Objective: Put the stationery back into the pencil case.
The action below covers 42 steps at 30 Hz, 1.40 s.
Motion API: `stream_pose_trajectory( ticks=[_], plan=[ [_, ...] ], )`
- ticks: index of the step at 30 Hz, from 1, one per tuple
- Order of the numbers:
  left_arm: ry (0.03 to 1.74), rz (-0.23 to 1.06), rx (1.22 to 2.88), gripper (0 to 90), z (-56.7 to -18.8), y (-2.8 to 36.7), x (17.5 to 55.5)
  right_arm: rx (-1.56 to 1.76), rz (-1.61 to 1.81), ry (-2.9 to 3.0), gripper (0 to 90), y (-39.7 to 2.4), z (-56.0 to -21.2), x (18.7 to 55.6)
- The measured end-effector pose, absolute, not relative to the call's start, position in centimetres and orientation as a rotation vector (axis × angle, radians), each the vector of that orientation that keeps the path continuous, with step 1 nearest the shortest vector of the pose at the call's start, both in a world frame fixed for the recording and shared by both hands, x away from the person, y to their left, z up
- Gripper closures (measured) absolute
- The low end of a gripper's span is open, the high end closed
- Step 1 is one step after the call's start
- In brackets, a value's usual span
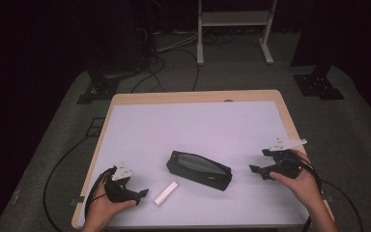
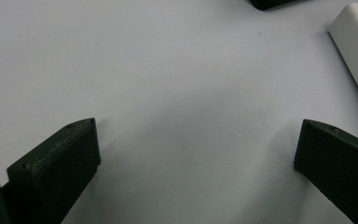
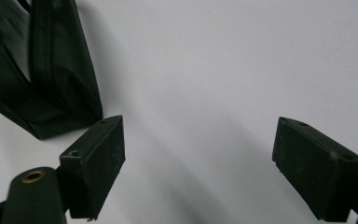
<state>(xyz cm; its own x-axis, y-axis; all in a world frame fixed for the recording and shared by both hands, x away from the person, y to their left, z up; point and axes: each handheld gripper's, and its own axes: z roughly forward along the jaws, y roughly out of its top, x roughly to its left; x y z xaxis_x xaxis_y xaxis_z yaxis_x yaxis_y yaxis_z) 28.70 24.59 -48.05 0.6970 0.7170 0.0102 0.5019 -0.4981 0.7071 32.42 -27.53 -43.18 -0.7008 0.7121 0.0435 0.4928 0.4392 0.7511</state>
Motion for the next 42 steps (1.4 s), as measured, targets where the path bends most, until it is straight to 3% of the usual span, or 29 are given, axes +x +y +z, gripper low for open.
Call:
stream_pose_trajectory(
  ticks=[14, 23, 31, 42],
  plan=[
    [0.925, 0.399, 2.207, 0.0, -48.0, 24.6, 28.7, 1.171, 0.889, 2.448, 16.1, -28.3, -46.6, 33.6],
    [0.933, 0.411, 2.198, 1.3, -47.9, 24.6, 28.5, 1.16, 0.934, 2.424, 11.8, -28.6, -47.6, 34.0],
    [0.977, 0.374, 2.184, 19.6, -47.1, 24.9, 28.2, 1.135, 1.0, 2.37, 10.2, -28.9, -48.2, 33.6],
    [1.002, 0.361, 2.231, 32.9, -46.0, 23.9, 27.8, 1.135, 1.019, 2.354, 10.1, -28.9, -48.4, 33.4]
  ],
)
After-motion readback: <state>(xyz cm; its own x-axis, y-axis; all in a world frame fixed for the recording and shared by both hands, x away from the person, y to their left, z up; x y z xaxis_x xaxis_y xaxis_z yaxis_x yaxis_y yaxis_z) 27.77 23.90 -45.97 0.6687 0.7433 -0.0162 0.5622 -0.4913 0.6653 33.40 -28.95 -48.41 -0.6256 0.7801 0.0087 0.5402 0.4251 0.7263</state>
